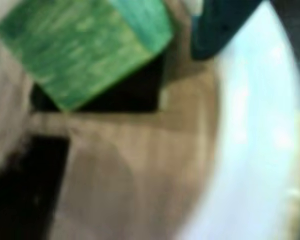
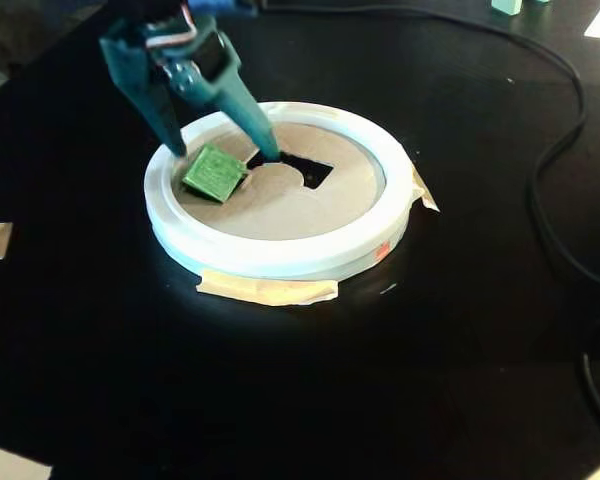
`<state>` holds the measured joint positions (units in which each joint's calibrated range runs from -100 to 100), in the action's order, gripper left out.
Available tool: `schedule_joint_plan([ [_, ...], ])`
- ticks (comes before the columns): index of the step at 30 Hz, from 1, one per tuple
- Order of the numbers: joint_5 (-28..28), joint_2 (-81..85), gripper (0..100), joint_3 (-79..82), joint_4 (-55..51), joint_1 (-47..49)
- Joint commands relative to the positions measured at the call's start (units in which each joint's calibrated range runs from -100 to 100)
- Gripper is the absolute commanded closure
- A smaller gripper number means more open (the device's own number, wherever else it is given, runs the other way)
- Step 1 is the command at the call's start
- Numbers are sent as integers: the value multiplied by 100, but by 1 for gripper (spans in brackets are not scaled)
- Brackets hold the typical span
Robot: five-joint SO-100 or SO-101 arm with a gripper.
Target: Pick up the square block and drop it in corresponding square shaped hole
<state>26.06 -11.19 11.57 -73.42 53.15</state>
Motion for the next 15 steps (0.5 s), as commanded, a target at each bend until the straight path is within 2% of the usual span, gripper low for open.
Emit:
schedule_joint_plan([
  [1,29,1052,8,-46,-580,203],
  [11,-44,1509,9,-128,-771,-308],
  [15,-322,1491,9,-137,-600,-833],
])
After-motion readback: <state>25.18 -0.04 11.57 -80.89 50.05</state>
